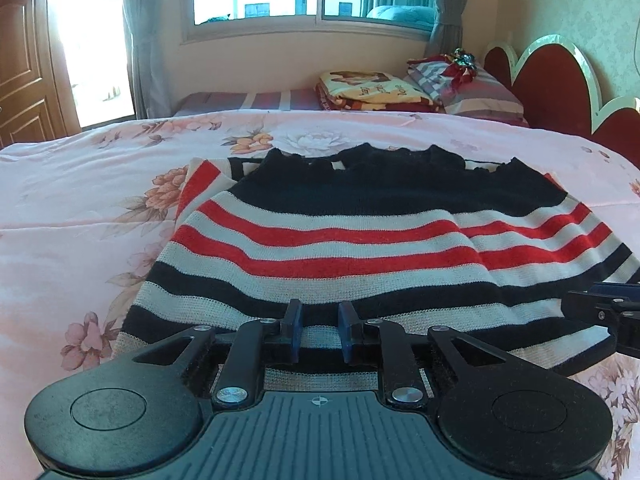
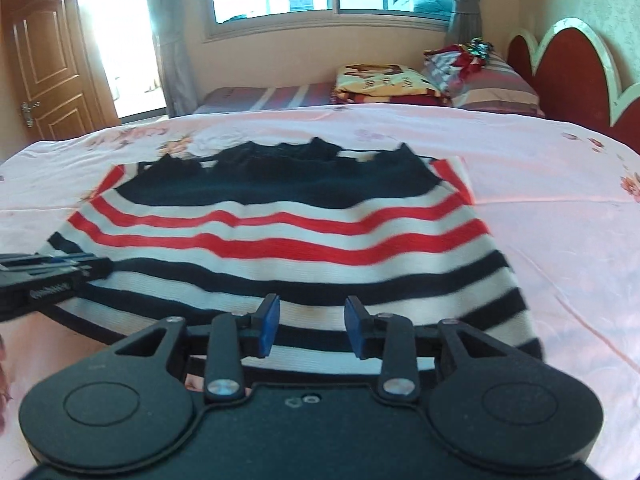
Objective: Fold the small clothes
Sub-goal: 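Move both open grippers back to the folded edge of the sweater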
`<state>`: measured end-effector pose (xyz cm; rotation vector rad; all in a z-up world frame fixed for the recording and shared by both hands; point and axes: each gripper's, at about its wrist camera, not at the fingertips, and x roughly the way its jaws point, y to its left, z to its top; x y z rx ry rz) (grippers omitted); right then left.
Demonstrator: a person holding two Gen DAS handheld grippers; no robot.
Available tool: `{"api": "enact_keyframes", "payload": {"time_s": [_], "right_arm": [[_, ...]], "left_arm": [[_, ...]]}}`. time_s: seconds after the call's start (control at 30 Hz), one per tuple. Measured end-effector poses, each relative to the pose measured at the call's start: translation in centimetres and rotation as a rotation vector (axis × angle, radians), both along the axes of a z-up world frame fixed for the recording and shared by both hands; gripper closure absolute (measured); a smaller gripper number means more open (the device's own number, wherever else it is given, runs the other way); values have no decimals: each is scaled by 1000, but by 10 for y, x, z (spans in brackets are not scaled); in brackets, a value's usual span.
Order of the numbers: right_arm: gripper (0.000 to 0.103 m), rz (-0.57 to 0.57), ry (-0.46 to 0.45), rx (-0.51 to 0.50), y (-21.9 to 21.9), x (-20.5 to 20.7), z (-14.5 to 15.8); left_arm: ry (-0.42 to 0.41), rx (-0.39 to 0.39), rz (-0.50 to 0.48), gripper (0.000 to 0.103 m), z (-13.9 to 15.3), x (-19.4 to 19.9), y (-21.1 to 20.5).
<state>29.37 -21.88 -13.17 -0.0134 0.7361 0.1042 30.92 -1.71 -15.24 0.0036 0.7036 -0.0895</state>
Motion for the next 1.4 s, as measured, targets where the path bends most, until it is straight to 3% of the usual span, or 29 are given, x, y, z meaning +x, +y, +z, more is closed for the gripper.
{"api": "enact_keyframes", "payload": {"time_s": [0.2,0.3,0.4,0.47,0.63,0.97,1.07,1.13,1.4], "right_arm": [[66,42,48,-68,19,7,-19],[66,45,42,-42,17,5,-12],[66,36,19,-9,18,11,-4],[66,39,15,0,23,19,-2],[63,52,23,-11,34,30,-9],[62,60,6,-15,35,29,-4],[46,48,-13,-34,35,30,-4],[45,61,51,-66,37,37,-15],[43,70,10,-103,42,31,-23]], "left_arm": [[7,-10,5,80,1,-1,2],[16,-31,27,75,9,-1,2],[-24,-24,22,16,14,1,-4],[-55,2,25,16,17,4,-8],[37,-17,83,16,-1,26,4],[47,-14,68,15,-4,30,6],[43,-8,66,13,-4,31,5],[38,-1,67,12,-5,31,5],[39,9,73,11,-5,30,4]]}}
